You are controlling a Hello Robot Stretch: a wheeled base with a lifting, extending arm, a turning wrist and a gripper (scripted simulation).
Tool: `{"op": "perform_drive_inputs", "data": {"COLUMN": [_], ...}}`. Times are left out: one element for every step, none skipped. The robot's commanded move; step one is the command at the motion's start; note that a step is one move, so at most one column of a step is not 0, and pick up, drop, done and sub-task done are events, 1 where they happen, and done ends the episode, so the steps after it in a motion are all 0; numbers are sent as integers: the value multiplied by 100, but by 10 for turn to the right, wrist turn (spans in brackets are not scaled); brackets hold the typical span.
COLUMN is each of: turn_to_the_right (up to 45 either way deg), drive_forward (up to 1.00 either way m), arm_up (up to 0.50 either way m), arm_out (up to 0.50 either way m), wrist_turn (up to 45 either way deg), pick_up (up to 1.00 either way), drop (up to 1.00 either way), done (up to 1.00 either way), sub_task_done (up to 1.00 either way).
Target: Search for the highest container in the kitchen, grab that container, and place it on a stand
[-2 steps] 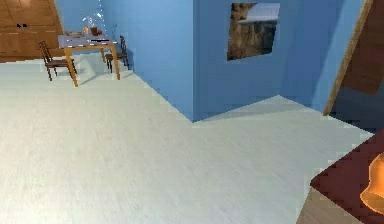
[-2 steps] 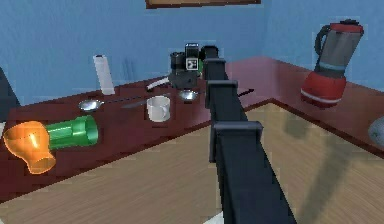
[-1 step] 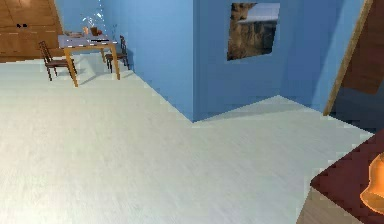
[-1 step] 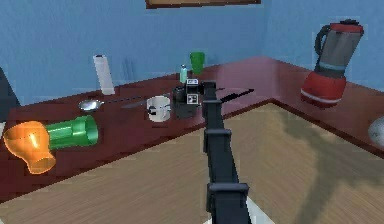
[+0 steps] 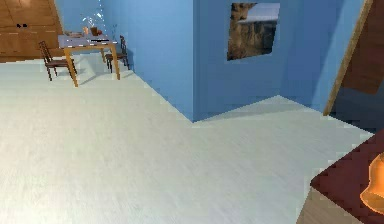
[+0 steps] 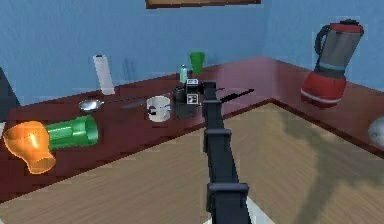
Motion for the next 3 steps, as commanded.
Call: {"op": "perform_drive_inputs", "data": {"turn_to_the_right": [0,0,0], "drive_forward": [0,0,0], "arm_up": [10,0,0], "arm_out": [0,0,0], "wrist_turn": [0,-450,-450], "pick_up": [0,0,0], "drop": [0,0,0], "done": [0,0,0], "sub_task_done": [0,0,0]}}
